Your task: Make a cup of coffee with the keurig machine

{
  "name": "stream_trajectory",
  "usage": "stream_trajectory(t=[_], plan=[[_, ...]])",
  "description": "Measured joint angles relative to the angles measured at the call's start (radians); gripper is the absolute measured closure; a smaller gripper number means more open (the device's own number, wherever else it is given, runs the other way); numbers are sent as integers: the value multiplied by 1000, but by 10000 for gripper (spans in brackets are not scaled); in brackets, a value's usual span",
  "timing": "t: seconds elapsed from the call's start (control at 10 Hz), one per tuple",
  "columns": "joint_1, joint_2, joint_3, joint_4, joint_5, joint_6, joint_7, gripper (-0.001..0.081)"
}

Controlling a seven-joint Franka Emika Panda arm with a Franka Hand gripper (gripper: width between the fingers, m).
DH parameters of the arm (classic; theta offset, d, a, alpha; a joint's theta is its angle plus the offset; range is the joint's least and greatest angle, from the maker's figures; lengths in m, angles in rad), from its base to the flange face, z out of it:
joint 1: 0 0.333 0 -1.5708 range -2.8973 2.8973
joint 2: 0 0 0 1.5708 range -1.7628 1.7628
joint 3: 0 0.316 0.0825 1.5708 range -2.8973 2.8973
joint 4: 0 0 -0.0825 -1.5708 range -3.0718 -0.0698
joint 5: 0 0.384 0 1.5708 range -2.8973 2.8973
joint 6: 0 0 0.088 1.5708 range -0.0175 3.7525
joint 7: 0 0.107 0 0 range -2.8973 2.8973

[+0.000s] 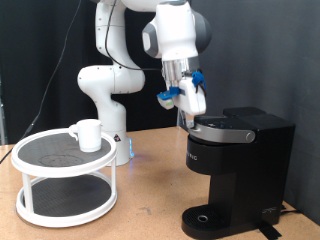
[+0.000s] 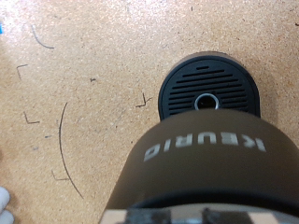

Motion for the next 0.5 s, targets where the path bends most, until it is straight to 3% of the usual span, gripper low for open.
stream_trajectory(t=[0.3,0.5], plan=[[-3,19,-6,-8,21,41,-33,806],[-3,20,-14,-9,88,44,-104,806]])
